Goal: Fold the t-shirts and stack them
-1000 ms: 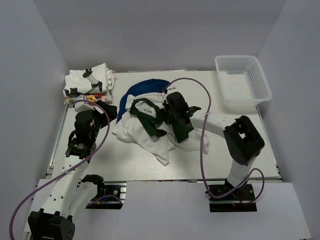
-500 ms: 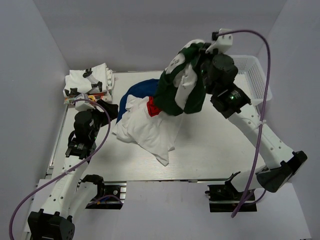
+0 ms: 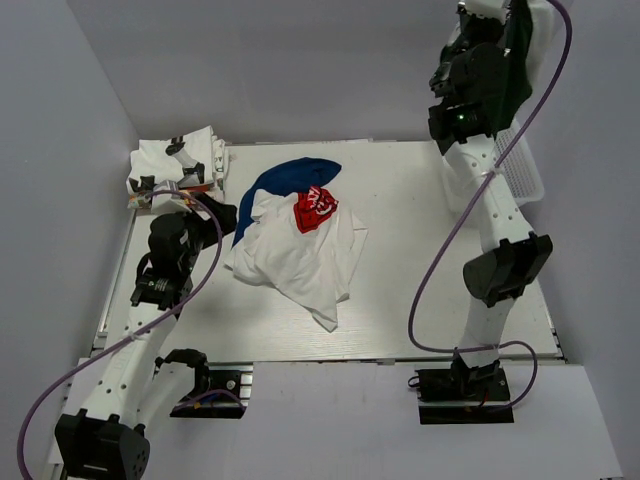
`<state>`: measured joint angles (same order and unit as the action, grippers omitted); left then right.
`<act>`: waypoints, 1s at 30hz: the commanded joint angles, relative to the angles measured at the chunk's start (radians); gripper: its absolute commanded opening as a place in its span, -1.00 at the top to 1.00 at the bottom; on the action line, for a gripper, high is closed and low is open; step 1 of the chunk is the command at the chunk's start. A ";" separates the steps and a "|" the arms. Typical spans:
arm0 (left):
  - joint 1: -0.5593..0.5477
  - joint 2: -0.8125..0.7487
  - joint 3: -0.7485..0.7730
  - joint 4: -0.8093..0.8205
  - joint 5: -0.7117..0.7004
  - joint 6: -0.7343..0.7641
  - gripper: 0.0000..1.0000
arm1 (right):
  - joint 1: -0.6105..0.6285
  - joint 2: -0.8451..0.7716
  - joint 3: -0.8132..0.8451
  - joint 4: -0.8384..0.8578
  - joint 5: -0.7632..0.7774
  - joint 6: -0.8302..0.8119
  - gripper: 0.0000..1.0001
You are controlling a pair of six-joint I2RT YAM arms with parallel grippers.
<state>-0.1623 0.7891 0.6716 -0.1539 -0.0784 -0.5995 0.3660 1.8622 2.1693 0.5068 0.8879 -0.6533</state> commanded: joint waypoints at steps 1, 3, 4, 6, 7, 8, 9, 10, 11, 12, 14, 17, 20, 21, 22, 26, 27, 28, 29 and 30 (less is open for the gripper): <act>-0.005 0.054 0.081 -0.042 -0.001 0.000 -1.00 | -0.104 0.066 0.130 0.209 -0.009 -0.181 1.00; -0.005 0.093 0.103 -0.073 -0.020 0.015 -1.00 | -0.153 0.084 0.100 0.208 -0.013 -0.148 1.00; -0.005 0.104 0.118 -0.082 -0.020 0.015 -1.00 | -0.189 0.081 0.058 0.207 -0.015 -0.129 1.00; -0.005 0.122 0.129 -0.082 -0.020 0.015 -1.00 | -0.236 0.077 -0.017 0.181 -0.010 0.002 1.00; -0.005 0.133 0.129 -0.082 -0.020 0.015 -1.00 | -0.269 0.074 -0.067 0.079 -0.050 0.086 1.00; -0.005 0.133 0.129 -0.070 -0.006 0.015 -1.00 | -0.278 0.072 -0.121 0.026 -0.067 0.136 1.00; -0.005 0.145 0.129 -0.059 0.043 0.030 -1.00 | -0.285 0.066 -0.147 -0.026 -0.098 0.240 1.00; -0.005 0.145 0.129 -0.059 0.052 0.030 -1.00 | -0.304 0.061 -0.208 -0.156 -0.233 0.323 0.75; -0.005 0.156 0.129 -0.059 0.052 0.030 -1.00 | -0.306 0.057 -0.267 -0.183 -0.268 0.354 0.51; -0.005 0.156 0.129 -0.059 0.081 0.039 -1.00 | -0.311 0.061 -0.290 -0.201 -0.289 0.436 0.34; -0.005 0.165 0.140 -0.068 0.081 0.040 -1.00 | -0.331 0.086 -0.316 -0.283 -0.343 0.472 -0.54; -0.005 0.165 0.163 -0.111 0.094 0.040 -1.00 | -0.340 0.130 -0.212 -0.471 -0.368 0.509 -0.81; -0.005 0.130 0.163 -0.136 0.094 0.040 -1.00 | -0.337 0.108 -0.161 -0.623 -0.382 0.549 -0.81; -0.005 0.121 0.163 -0.136 0.094 0.040 -1.00 | -0.340 0.098 -0.151 -0.646 -0.427 0.564 -0.81; -0.005 0.110 0.163 -0.145 0.094 0.030 -1.00 | -0.338 0.066 -0.152 -0.718 -0.452 0.579 -0.81; -0.005 0.061 0.154 -0.186 0.080 0.004 -1.00 | -0.328 -0.084 -0.222 -0.794 -0.677 0.673 -0.81; -0.005 0.041 0.154 -0.187 0.080 0.004 -1.00 | -0.322 -0.106 -0.282 -0.809 -0.755 0.684 -0.81; -0.005 0.032 0.154 -0.196 0.080 -0.005 -1.00 | -0.309 -0.124 -0.299 -0.818 -0.827 0.704 -0.81; -0.005 0.032 0.154 -0.209 0.069 -0.017 -1.00 | -0.305 -0.182 -0.345 -0.820 -0.858 0.722 -0.81; -0.005 0.016 0.145 -0.210 0.060 -0.017 -1.00 | -0.282 -0.202 -0.402 -0.815 -0.960 0.734 -0.81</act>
<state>-0.1638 0.8417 0.7979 -0.3218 -0.0017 -0.5953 0.0452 1.7756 1.8442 -0.2703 0.1978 -0.0021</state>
